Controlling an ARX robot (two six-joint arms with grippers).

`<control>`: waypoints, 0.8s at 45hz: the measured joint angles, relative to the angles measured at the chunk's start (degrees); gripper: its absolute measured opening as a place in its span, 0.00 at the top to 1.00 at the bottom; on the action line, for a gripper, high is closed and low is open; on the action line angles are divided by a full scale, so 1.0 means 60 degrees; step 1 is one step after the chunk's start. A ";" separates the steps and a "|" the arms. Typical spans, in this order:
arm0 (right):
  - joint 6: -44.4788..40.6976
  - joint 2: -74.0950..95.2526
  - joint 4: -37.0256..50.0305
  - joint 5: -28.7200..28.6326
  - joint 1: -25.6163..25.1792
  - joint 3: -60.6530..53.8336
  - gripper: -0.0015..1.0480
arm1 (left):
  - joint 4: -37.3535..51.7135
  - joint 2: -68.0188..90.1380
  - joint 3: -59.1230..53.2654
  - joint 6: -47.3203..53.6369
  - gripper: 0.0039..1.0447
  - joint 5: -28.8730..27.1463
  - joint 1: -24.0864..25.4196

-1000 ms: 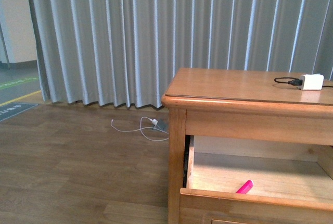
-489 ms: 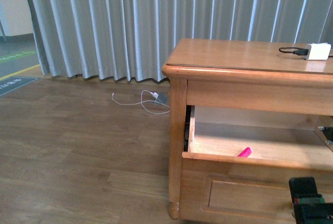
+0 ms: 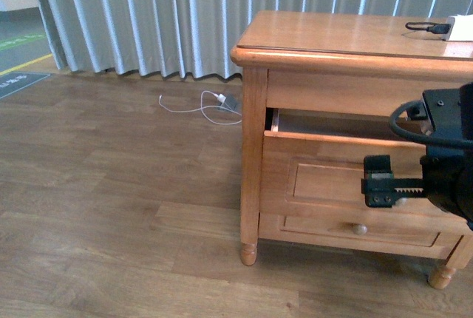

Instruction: Place pink marker in drawer with both arms

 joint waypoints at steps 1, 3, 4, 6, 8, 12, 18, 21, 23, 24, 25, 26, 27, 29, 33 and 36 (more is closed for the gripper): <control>0.0011 0.0135 0.0029 0.0025 -0.0004 0.0157 0.08 | 0.0000 0.0000 0.0000 0.0004 0.06 0.0000 0.0000; 0.0011 0.0321 0.0095 0.0091 -0.0004 0.0382 0.08 | 0.0000 0.0000 0.0000 0.0000 0.06 0.0000 0.0000; 0.0011 0.0441 0.0168 0.0149 -0.0004 0.0517 0.08 | 0.0000 0.0000 0.0000 0.0004 0.06 0.0000 0.0000; 0.0066 0.0732 0.0317 0.0302 -0.0011 0.0841 0.08 | 0.0000 0.0000 0.0000 0.0004 0.06 0.0000 0.0000; 0.0164 0.0991 0.0419 0.0419 -0.0011 0.1151 0.08 | 0.0000 0.0000 0.0000 0.0004 0.06 0.0000 0.0000; 0.0375 0.1286 0.0517 0.0543 -0.0015 0.1512 0.08 | 0.0000 0.0000 0.0000 0.0004 0.06 0.0000 0.0000; 0.0514 0.1796 0.1206 0.0849 -0.0011 0.1891 0.08 | 0.0000 0.0000 0.0000 0.0004 0.06 0.0000 0.0000; 0.0561 0.2022 0.1457 0.1027 -0.0011 0.2120 0.08 | 0.0000 0.0000 0.0000 0.0004 0.06 0.0000 0.0000; 0.0572 0.2178 0.1577 0.1133 -0.0022 0.2331 0.08 | 0.0000 0.0000 0.0000 0.0000 0.06 0.0000 0.0000; 0.0579 0.2215 0.1603 0.1162 -0.0025 0.2350 0.08 | 0.0000 0.0000 0.0000 0.0004 0.06 0.0000 0.0000; 0.0601 0.2259 0.1632 0.1217 -0.0025 0.2382 0.08 | 0.0000 0.0000 0.0000 0.0004 0.06 0.0000 0.0000; 0.0605 0.2291 0.1650 0.1235 -0.0025 0.2408 0.08 | 0.0000 0.0000 0.0000 0.0000 0.06 0.0000 0.0000; 0.0605 0.2328 0.1745 0.1271 -0.0029 0.2419 0.08 | 0.0000 0.0000 0.0000 0.0004 0.06 0.0000 0.0000; 0.0612 0.2375 0.1887 0.1333 -0.0033 0.2419 0.08 | 0.0000 0.0000 0.0000 0.0000 0.06 0.0000 0.0000; 0.0594 0.2397 0.2029 0.1362 -0.0047 0.2415 0.08 | 0.0000 0.0000 0.0000 0.0004 0.06 0.0000 0.0000; 0.0539 0.2397 0.2197 0.1326 -0.0098 0.2346 0.08 | 0.0000 0.0000 0.0000 0.0004 0.06 0.0000 0.0000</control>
